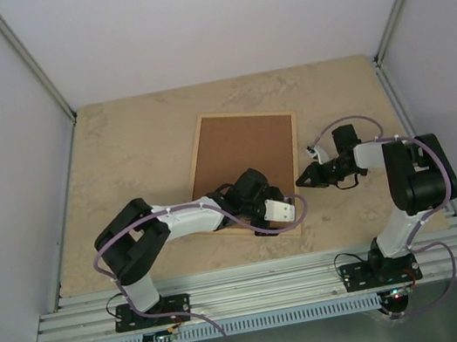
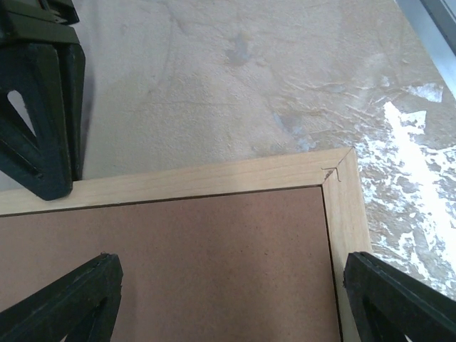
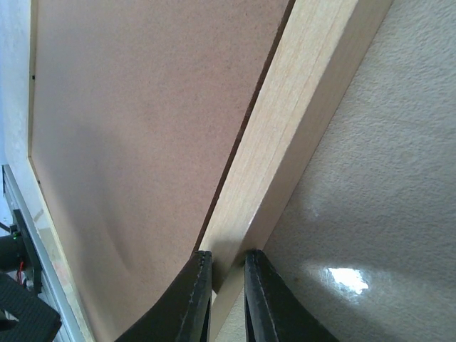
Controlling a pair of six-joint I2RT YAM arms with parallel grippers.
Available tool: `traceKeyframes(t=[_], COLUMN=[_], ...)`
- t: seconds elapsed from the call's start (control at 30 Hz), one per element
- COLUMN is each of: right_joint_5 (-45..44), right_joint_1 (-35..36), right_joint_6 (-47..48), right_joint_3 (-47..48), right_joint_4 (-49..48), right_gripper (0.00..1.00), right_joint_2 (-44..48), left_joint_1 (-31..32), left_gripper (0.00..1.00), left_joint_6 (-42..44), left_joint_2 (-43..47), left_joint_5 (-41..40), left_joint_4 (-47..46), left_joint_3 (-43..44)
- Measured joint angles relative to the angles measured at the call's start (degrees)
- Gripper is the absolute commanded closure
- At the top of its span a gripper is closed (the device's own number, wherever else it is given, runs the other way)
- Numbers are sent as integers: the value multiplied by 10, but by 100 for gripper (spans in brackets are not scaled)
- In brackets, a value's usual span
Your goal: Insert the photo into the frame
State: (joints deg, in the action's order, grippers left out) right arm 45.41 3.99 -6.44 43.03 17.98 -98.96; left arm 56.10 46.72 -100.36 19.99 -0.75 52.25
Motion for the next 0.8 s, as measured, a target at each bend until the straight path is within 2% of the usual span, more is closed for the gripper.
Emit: traceKeyframes(t=[0.5, 0.8], right_joint_5=[-4, -4], right_joint_1=[0, 0], right_joint_6=[0, 0], right_joint_3=[2, 2], right_joint_4=[3, 4], right_gripper=[85, 85], right_joint_2=[0, 0], left_joint_1=[10, 13], left_gripper=[12, 16], left_joint_6=[3, 0], left_joint_2=[-26, -36], left_joint_5=[-1, -9], left_joint_4=[4, 3], left_joint_3=[16, 26])
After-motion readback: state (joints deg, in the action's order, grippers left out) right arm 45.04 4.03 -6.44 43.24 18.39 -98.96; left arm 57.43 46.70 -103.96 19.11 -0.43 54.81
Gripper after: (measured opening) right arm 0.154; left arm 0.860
